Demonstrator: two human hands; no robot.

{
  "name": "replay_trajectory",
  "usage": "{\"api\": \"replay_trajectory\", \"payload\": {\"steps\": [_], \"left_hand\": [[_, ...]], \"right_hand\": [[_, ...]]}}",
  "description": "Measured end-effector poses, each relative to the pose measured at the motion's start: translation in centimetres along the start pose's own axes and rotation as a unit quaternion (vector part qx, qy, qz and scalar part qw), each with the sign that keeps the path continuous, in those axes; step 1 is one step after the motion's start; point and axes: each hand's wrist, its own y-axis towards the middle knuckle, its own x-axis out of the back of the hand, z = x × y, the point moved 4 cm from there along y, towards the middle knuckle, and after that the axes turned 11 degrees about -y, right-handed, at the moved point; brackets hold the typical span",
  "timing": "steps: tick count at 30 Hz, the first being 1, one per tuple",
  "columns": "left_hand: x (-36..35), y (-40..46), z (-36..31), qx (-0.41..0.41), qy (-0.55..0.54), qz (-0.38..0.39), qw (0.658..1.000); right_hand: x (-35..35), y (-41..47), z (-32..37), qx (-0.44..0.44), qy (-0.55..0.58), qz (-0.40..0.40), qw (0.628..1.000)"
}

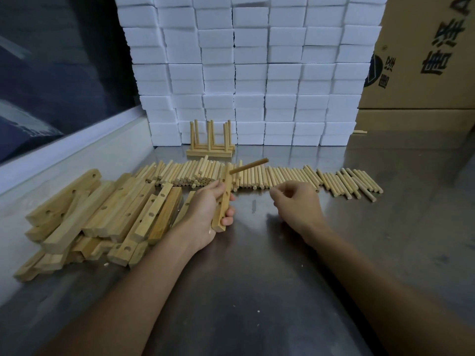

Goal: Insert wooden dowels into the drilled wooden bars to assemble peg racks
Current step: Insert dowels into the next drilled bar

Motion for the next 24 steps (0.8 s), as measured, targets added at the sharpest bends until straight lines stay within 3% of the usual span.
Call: {"api": "replay_trajectory", "payload": {"steps": [5,11,17,24], "left_hand": [[0.3,0.3,-0.1,-0.008,-0.027,-0.027,0.999],[0.1,0.1,-0.2,-0.014,-0.021,-0.027,0.999],[0.0,-0.2,-0.4,-0.013,-0.016,-0.024,0.999],[0.0,-0.2,-0.4,-0.011,-0.015,-0.021,1.000]], "right_hand": [[-1.3,1.4,0.2,0.027,-0.160,-0.021,0.987],[-2.8,4.0,0.8,0.102,-0.366,-0.071,0.922],[-3.3,5.4,0.6,0.079,-0.392,-0.106,0.911],[-3.4,5.7,1.1,0.070,-0.391,-0.087,0.914]]}}
